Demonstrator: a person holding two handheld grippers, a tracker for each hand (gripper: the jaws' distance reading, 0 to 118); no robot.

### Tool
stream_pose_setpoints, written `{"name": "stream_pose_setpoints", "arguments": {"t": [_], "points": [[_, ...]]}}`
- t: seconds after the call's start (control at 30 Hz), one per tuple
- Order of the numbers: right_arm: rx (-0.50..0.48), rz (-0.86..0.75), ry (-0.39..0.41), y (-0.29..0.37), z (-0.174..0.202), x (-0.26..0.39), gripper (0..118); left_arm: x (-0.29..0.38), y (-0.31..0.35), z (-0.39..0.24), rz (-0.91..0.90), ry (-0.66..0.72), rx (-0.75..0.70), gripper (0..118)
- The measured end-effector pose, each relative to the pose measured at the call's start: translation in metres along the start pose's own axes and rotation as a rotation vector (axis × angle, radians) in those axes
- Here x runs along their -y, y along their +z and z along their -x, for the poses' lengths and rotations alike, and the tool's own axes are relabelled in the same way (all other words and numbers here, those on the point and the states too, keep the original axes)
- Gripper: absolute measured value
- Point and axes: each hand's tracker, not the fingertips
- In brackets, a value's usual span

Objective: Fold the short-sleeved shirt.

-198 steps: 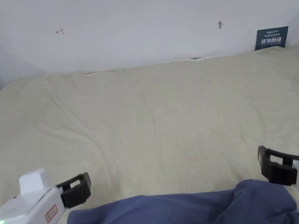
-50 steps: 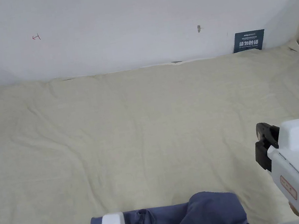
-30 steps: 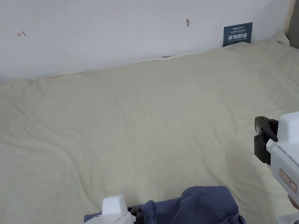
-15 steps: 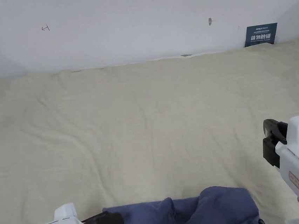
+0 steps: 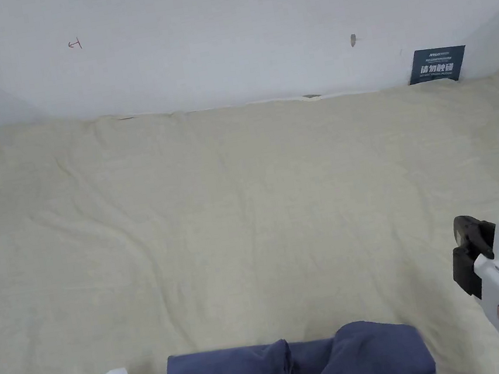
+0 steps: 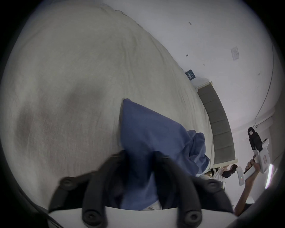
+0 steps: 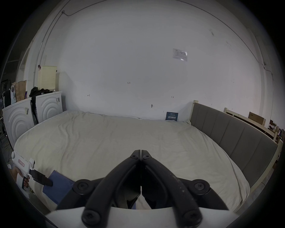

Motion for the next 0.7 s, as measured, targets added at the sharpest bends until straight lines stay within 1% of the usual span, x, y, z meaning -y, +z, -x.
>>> {"name": "stream_pose_setpoints", "arguments": {"t": [0.03,0.13,0.17,0.27,0.37,0.47,0.57,0.67,0.7], "points": [[0.002,0.001,-0.001,0.0,-0.001,0.0,2,0.002,-0.004,0.0,0.004,0.001,-0.002,18],[0.004,0.006,-0.003,0.0,-0.003,0.0,2,0.007,-0.003,-0.011,-0.022,-0.031,-0.027,12],[0.005,0.004,-0.004,0.0,-0.003,0.0,2,0.008,0.0,-0.017,-0.034,-0.065,-0.045,11],[0.004,0.002,-0.003,-0.001,-0.003,-0.002,2,0.011,0.01,-0.028,-0.064,-0.142,-0.077,10],[-0.005,-0.008,-0.005,0.0,0.0,-0.006,2,0.006,0.027,-0.034,-0.068,-0.13,-0.081,9],[-0.015,-0.022,-0.009,0.001,0.002,-0.008,2,0.001,0.051,-0.032,-0.11,-0.175,-0.158,9],[-0.028,-0.029,-0.013,0.001,0.003,-0.009,2,-0.006,0.077,-0.018,-0.13,-0.145,-0.212,9],[-0.042,-0.032,-0.018,0.002,0.003,-0.009,2,-0.008,0.096,-0.019,-0.141,-0.18,-0.328,9],[-0.046,-0.034,-0.02,0.003,0.003,-0.009,2,-0.008,0.098,-0.024,-0.139,-0.211,-0.357,9]]}}
